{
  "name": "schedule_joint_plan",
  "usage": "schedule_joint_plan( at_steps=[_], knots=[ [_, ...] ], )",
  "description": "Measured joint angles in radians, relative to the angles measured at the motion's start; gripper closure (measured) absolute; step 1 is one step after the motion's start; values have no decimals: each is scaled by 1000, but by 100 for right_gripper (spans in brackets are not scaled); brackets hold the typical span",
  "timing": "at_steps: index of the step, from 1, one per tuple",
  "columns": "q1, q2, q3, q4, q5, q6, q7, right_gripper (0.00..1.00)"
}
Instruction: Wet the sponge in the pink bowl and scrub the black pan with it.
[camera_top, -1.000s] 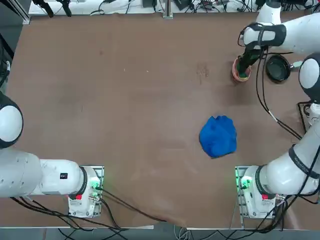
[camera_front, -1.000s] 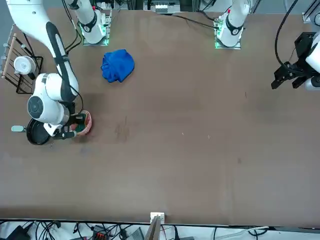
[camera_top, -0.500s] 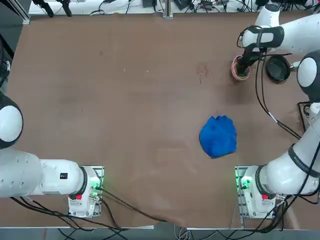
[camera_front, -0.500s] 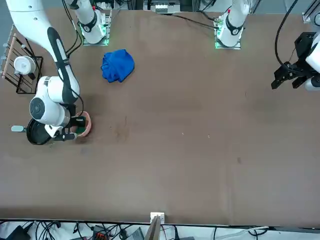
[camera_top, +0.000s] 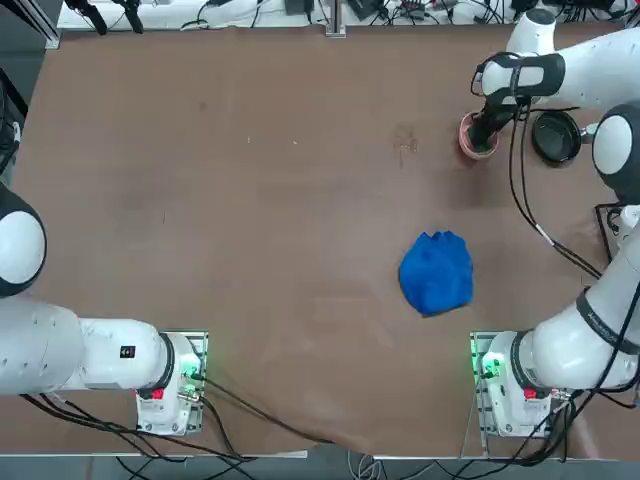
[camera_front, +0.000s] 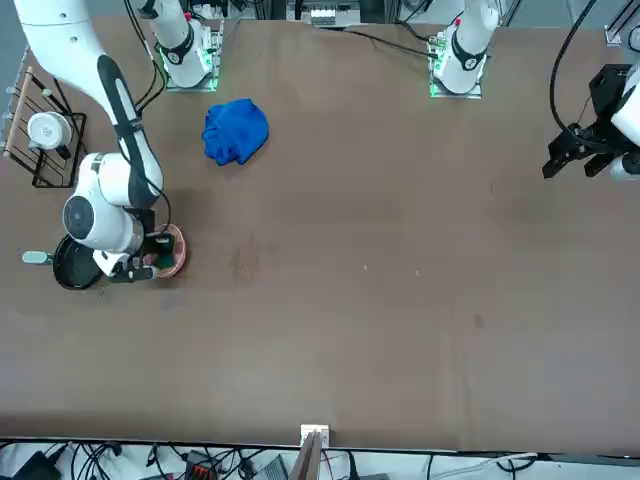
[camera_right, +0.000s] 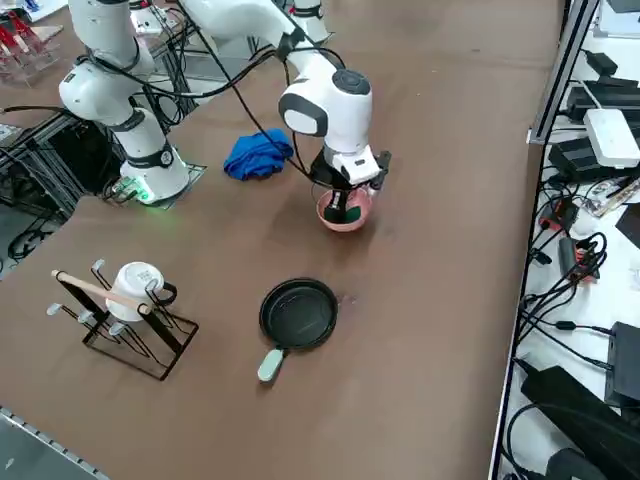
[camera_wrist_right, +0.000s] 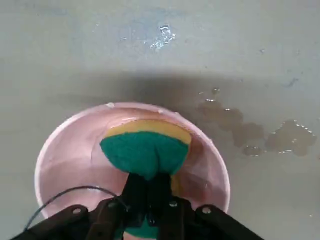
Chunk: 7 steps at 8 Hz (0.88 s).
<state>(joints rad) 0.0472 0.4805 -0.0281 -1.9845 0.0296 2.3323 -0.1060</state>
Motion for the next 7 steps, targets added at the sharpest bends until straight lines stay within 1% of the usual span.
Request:
schedule_joint_plan(
  at_steps=[5, 6, 7],
  knots=[
    [8, 4, 1, 35, 0, 0, -1, 96],
    [9, -10, 2, 44, 0, -19, -3, 96],
    [9, -37, 2, 50, 0, -71, -9, 96]
  ],
)
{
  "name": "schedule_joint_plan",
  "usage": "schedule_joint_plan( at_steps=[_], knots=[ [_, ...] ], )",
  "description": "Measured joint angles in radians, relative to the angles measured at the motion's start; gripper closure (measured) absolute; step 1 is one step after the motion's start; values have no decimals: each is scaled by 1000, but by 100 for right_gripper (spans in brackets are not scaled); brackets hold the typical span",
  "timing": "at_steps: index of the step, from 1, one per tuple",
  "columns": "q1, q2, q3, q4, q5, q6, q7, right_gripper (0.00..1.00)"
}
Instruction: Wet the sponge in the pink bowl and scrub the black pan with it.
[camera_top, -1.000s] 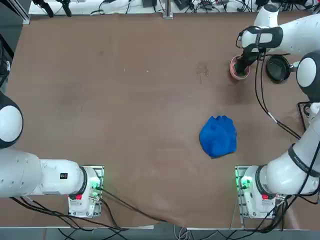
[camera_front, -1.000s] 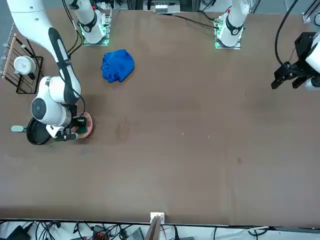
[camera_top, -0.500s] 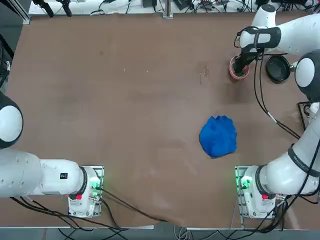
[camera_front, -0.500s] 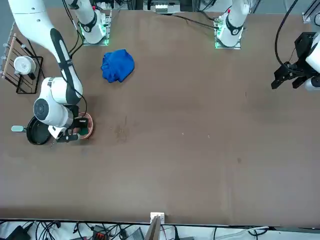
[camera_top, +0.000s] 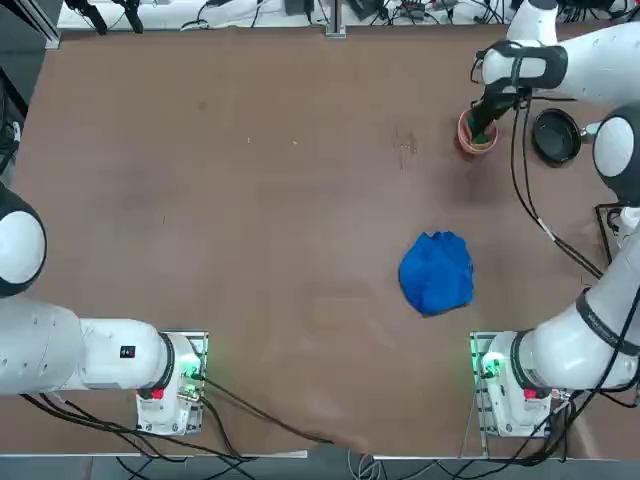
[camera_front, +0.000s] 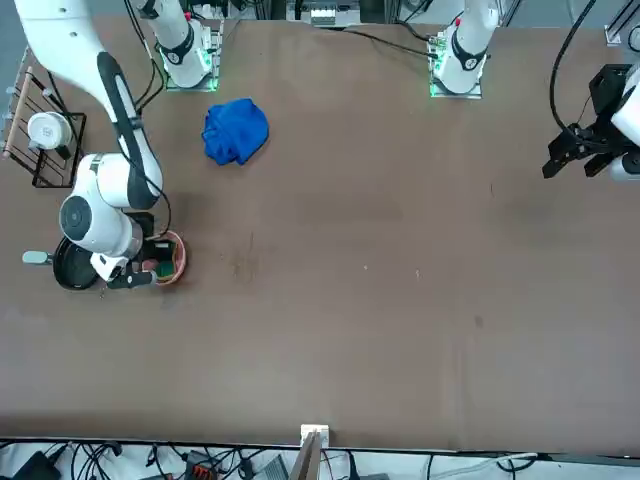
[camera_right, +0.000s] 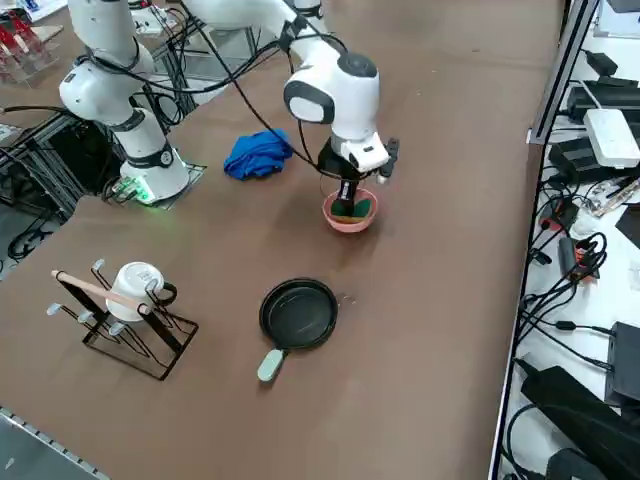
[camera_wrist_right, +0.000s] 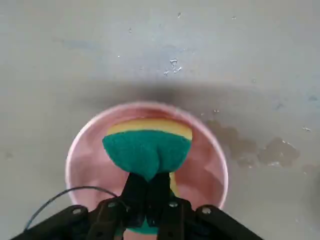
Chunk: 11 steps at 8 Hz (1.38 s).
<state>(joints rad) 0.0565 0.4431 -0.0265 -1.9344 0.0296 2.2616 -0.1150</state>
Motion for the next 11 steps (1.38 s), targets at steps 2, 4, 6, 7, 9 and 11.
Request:
schedule_joint_plan(
  at_steps=[2, 4, 6, 7, 9, 11],
  knots=[
    [-3, -61, -3, 2, 0, -97, -26, 96],
    [-22, -88, -12, 1, 0, -143, -68, 96],
    [-92, -103, -19, 6, -1, -162, -193, 96],
    [-148, -100, -22, 14, -3, -161, -284, 96],
    [-260, -56, -25, 66, -20, -158, -450, 96],
    [-353, 30, -25, 144, -27, -124, -600, 96]
  ],
)
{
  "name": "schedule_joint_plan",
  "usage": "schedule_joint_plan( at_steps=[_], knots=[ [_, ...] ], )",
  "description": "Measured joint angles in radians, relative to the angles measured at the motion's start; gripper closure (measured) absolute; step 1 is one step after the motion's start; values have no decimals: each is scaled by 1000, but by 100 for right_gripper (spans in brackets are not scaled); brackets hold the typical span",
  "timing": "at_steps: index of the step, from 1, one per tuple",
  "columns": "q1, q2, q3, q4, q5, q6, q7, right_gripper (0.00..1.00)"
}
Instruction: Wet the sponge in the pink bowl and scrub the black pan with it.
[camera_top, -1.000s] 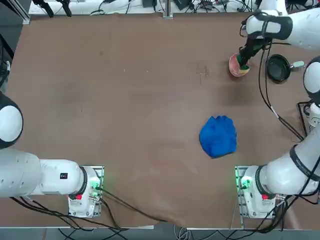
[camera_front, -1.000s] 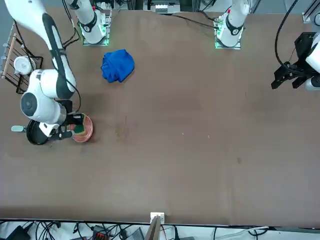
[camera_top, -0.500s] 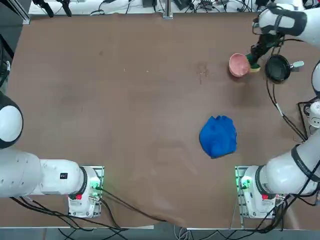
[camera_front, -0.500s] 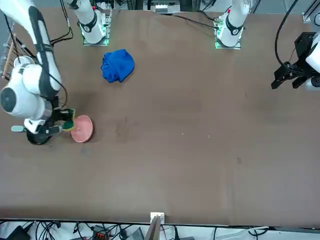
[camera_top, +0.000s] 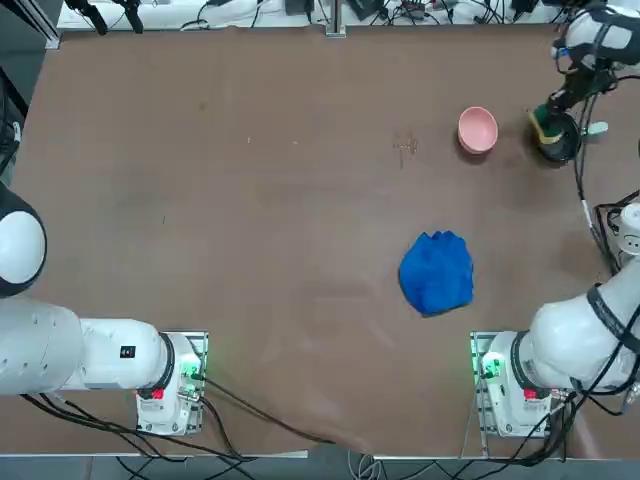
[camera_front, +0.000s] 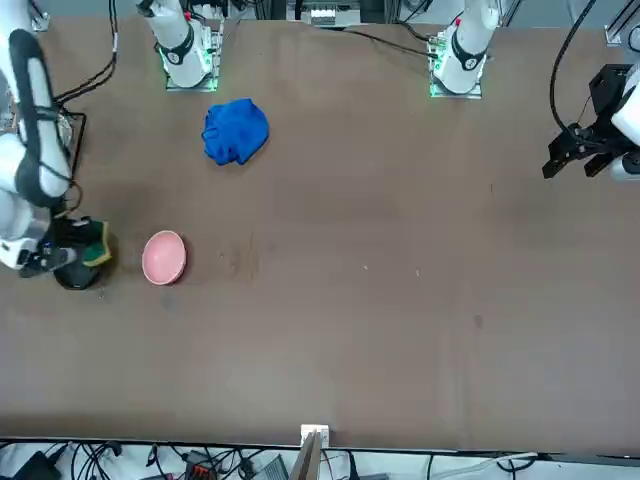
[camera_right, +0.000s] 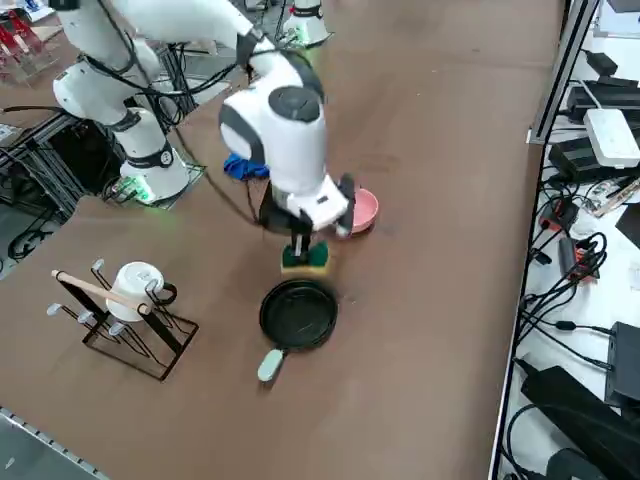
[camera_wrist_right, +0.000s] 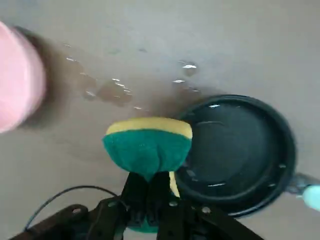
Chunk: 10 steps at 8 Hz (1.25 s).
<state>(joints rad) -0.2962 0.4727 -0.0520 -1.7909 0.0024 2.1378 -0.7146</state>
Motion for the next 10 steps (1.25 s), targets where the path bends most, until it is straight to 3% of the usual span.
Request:
schedule_joint_plan(
  at_steps=[4, 7, 10],
  knots=[
    [-115, 169, 0, 81, -3, 122, -205, 96],
    [-128, 227, 4, 181, -4, 120, -227, 96],
    [-110, 242, 19, 212, -5, 102, -217, 96]
  ],
)
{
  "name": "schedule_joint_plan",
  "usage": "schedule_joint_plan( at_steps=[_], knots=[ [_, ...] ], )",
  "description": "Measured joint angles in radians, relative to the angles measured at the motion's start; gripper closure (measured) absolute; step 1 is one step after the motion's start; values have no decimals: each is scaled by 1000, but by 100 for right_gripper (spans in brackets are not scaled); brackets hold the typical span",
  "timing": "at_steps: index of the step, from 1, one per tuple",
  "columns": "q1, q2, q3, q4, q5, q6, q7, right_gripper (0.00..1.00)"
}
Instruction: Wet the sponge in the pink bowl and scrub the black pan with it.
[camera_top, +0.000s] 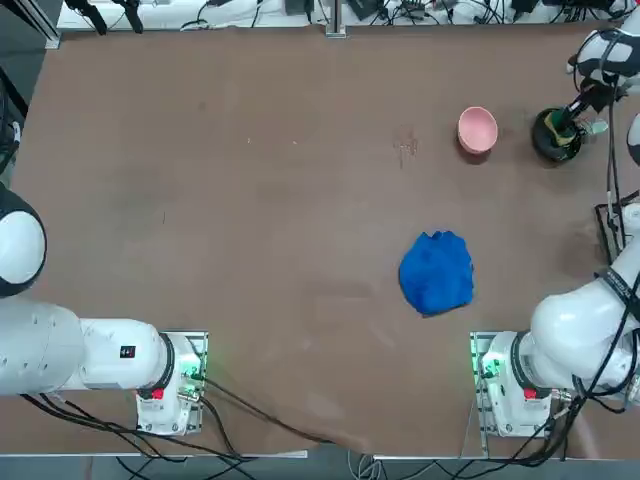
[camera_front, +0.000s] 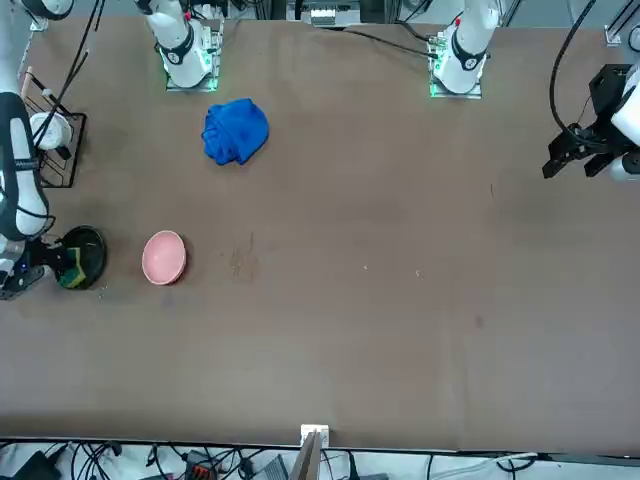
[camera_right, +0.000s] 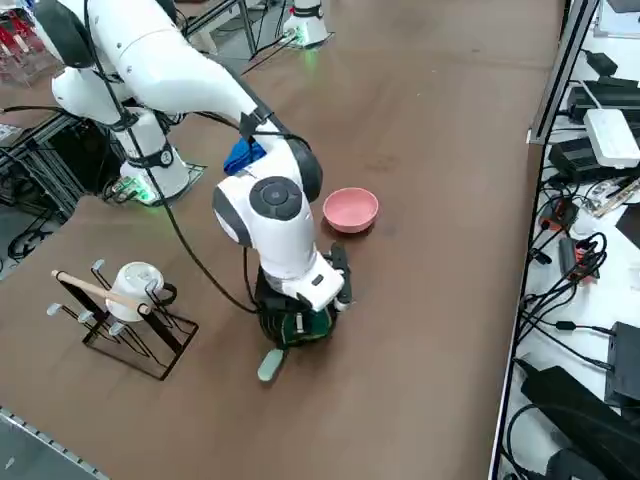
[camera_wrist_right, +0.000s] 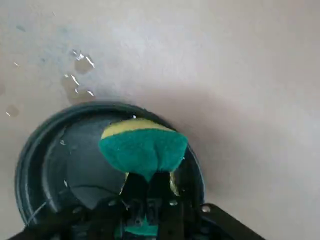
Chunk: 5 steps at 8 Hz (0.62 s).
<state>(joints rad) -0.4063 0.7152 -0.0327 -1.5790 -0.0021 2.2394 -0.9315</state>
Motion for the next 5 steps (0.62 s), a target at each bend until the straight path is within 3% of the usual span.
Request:
schedule_joint_plan(
  at_steps=[5],
  knots=[
    [9, 0, 18, 16, 2, -191, 0, 96]
  ],
)
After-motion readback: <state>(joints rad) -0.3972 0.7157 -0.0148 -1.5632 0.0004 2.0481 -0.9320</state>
